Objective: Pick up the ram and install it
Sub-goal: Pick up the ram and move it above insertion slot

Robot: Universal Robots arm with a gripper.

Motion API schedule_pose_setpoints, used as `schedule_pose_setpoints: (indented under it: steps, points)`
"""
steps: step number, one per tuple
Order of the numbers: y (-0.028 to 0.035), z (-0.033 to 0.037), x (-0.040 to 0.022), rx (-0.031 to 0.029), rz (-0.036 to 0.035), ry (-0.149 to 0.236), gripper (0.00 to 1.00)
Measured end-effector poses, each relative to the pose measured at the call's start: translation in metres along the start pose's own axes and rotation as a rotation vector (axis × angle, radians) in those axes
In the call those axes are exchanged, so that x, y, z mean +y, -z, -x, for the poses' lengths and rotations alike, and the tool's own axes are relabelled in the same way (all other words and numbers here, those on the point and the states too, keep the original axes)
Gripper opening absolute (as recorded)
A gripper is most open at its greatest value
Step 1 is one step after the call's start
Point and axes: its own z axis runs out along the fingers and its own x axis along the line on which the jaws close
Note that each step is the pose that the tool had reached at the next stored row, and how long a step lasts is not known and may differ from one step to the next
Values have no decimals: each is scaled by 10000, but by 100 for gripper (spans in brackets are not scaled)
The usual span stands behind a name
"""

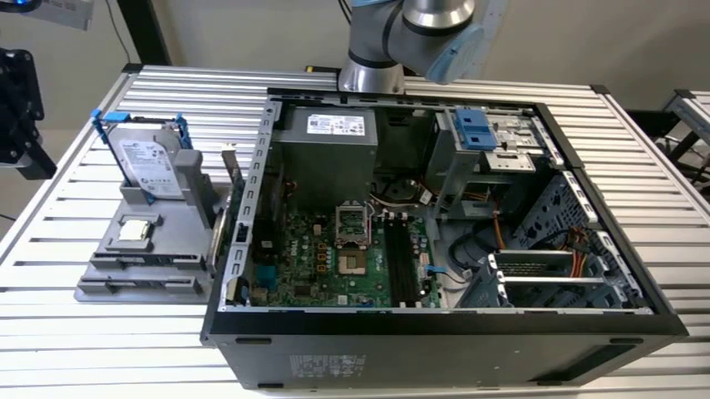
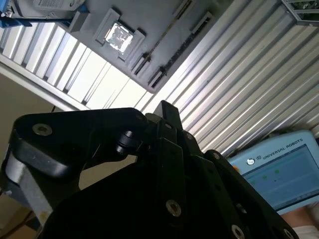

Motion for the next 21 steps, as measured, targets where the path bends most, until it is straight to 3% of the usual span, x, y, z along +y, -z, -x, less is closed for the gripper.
schedule_pose_setpoints:
  steps: [2,3,14,17,21]
  points:
    - [0,0,0,3,0,0,0]
    - [0,0,0,5,1,-1,100]
    - [-3,2,0,21,2,-28,100]
    - [-36,0,0,14,-9,-408,100]
    - [-107,-2,-2,12,-12,-478,100]
